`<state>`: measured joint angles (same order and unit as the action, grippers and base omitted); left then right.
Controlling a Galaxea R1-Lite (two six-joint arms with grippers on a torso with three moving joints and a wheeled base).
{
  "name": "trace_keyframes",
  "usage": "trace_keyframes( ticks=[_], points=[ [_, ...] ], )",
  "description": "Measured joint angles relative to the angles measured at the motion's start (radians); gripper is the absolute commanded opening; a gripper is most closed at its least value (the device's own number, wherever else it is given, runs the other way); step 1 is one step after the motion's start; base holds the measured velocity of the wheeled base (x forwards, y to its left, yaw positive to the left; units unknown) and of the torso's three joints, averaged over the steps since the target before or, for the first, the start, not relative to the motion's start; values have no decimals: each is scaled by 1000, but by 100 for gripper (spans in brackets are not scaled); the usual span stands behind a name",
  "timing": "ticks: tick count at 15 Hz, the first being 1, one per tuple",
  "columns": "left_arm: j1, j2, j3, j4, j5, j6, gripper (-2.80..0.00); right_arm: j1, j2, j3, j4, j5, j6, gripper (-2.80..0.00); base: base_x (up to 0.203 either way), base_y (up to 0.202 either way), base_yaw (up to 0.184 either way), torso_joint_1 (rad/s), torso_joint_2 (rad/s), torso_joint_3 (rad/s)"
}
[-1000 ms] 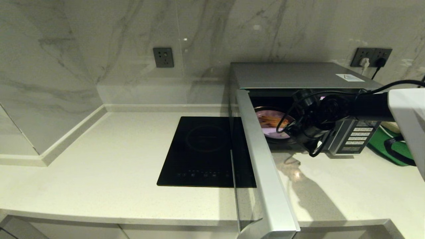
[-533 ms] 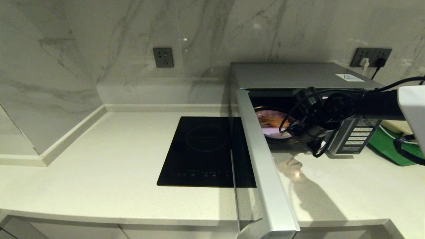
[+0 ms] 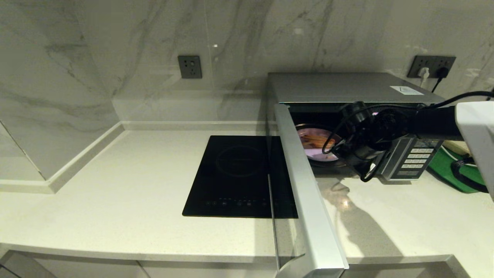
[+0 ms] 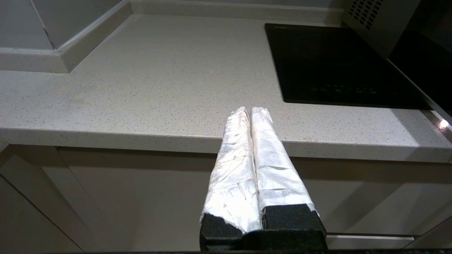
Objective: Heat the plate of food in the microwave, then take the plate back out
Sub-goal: Take the plate out of the microwave
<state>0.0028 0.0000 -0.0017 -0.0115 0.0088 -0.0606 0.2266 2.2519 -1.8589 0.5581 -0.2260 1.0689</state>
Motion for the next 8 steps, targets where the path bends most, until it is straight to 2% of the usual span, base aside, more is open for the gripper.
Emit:
trace_keyframes(
  ticks=[8],
  points=[
    [0,0,0,0,0,0,-280,0,-6,20,7,-1,2,0,0,0,0,0,0,0]
  ],
)
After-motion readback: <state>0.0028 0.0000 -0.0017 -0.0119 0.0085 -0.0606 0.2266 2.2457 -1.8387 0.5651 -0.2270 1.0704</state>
